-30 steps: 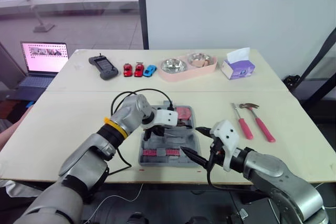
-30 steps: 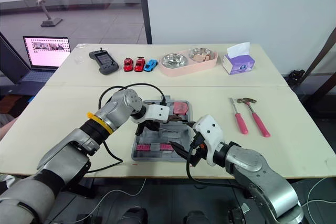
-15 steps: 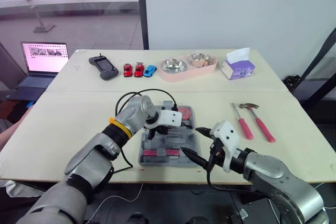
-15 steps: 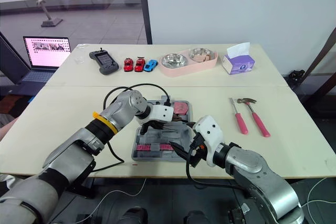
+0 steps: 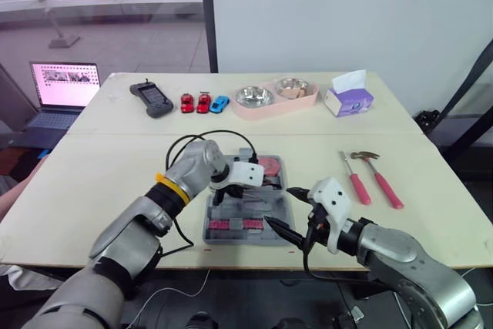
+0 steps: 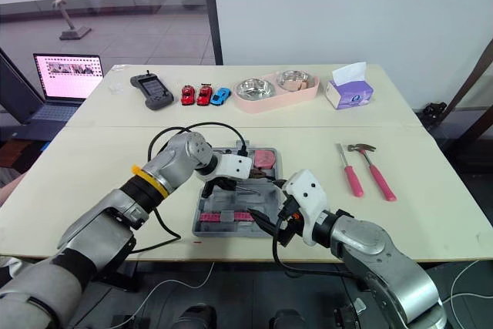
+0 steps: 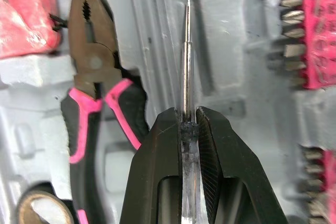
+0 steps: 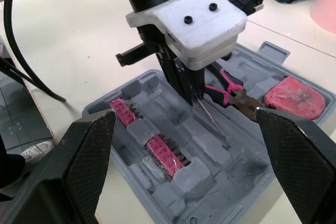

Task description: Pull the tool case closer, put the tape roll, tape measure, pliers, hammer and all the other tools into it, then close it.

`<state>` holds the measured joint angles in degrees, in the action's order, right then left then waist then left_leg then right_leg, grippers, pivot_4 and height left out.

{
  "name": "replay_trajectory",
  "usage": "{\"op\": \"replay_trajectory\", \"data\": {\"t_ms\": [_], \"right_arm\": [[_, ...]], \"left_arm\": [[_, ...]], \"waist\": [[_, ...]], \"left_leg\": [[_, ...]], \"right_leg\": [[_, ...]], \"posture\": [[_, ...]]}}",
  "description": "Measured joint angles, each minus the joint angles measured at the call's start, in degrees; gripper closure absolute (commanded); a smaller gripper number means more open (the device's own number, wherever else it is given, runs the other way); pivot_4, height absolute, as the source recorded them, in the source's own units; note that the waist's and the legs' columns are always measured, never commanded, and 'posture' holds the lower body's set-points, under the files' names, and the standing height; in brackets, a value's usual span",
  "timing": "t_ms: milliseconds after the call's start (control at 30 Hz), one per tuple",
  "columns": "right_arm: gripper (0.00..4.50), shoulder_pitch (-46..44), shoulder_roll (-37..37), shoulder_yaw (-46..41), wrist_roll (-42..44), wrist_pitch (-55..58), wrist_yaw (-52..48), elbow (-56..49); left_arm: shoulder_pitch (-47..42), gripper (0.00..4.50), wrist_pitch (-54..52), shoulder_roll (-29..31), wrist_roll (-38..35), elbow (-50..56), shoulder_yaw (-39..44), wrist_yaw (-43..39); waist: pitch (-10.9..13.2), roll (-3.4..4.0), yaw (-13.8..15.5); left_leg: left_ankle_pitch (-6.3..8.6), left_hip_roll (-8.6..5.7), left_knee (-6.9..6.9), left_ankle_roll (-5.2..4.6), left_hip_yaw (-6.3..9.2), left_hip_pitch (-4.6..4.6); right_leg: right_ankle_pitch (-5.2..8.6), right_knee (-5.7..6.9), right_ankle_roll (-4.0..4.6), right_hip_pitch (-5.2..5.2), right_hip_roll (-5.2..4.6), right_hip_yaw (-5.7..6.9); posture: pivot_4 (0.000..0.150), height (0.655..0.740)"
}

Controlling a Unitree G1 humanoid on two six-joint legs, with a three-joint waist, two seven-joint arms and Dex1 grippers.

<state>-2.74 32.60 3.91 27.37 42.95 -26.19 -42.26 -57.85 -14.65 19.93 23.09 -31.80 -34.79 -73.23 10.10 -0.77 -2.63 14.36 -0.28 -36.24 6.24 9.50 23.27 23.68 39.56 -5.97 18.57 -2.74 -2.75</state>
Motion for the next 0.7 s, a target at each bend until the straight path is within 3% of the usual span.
{"op": "replay_trajectory", "data": {"t_ms": [233,700], "right_arm": [[0.00,0.3,0.0,0.0,0.0,0.0,0.1,0.0],[0.00,0.3,-0.1,0.0,0.0,0.0,0.2,0.0]], "left_arm": [[0.7,4.45,-2.7,1.5,-2.1,2.9,0.4,-2.8],[0.7,4.45,-2.3,0.8,-2.2,1.1,0.2,-0.6]], "waist": [[0.0,0.00,0.0],[0.0,0.00,0.0]], "left_leg": [[0.00,0.00,0.00,0.00,0.00,0.00],[0.00,0.00,0.00,0.00,0.00,0.00]], "right_leg": [[0.00,0.00,0.00,0.00,0.00,0.00],[0.00,0.00,0.00,0.00,0.00,0.00]], "posture": [[0.150,0.7400],[0.150,0.7400]]}}
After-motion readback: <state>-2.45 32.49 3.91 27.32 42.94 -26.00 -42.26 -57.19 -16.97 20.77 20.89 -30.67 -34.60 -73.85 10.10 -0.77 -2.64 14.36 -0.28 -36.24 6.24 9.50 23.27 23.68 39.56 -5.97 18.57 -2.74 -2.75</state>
